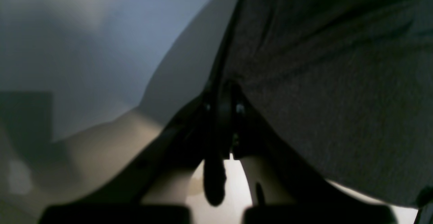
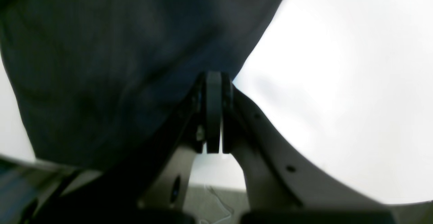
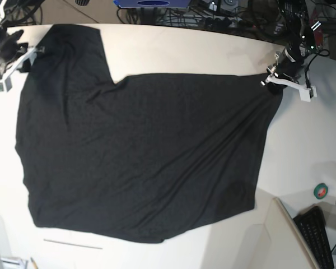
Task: Layout the t-shirt on the table in an organized manner, then fold the t-shirt properly
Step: 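Hold shirt corners with both grippers and pull them apart to smooth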
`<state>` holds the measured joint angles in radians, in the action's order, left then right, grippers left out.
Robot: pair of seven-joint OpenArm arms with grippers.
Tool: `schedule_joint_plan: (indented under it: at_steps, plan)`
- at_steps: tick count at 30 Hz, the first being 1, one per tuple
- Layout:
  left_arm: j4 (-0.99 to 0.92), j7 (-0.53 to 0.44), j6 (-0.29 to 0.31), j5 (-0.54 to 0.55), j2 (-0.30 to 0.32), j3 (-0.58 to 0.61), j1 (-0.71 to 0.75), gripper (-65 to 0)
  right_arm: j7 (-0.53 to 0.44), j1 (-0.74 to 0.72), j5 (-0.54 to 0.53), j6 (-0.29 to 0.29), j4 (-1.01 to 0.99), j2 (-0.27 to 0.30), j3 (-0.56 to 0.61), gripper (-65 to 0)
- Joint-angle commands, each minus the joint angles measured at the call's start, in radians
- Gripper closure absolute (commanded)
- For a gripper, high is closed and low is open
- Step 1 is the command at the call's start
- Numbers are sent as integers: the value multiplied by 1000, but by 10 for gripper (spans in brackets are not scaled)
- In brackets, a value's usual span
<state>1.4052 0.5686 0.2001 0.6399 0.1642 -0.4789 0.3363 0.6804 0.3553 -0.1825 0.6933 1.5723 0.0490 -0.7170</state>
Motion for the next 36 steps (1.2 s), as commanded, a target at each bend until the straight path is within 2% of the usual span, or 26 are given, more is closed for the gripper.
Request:
schedule_joint_plan:
  at_steps: [1,3,4,5,6,11,14,18,26,27,28,30,36]
  plan:
    - [18,-12,11,13,8,-2,5,0,-14,-26,-10,5,-13,16,-23,-81]
    - [18,-12,11,13,8,-1,5,0,-15,-71,-10,5,-83,22,-63,-267]
    - [18,-12,11,13,8,-1,5,0,-15,-92,-10,5,-118,32,-80,-332]
    - [18,-12,11,13,8,-1,5,0,-15,-114,-10,5,-166,45,-99,-380]
    - [18,-12,11,13,8,-1,5,0,-17,-134,-10,5,-218,55,-112,-392]
    - [18,-12,11,13,8,-8,5,0,-17,-178,-10,5,-355,98,-125,-350]
    - [18,-12,11,13,8,-8,5,0,-17,-172,-10,5,-352,84,-106,-323]
    - [18,-12,11,13,8,-8,5,0,-17,-132,-10,5,-352,74,-10,-260]
    - [18,-12,11,13,8,-8,5,0,-17,-134,-10,5,-361,74,40,-237]
    - [18,-12,11,13,8,-8,5,0,-17,-134,-10,5,-362,74,40,-212]
    - [18,-12,11,13,8,-8,5,0,-17,-135,-10,5,-362,74,40,-155]
    - [18,-12,11,13,8,-8,5,0,-17,-135,-10,5,-361,76,35,0]
    - [16,-12,11,11,8,-8,5,0,-9,-94,-10,5,-247,76,35,0]
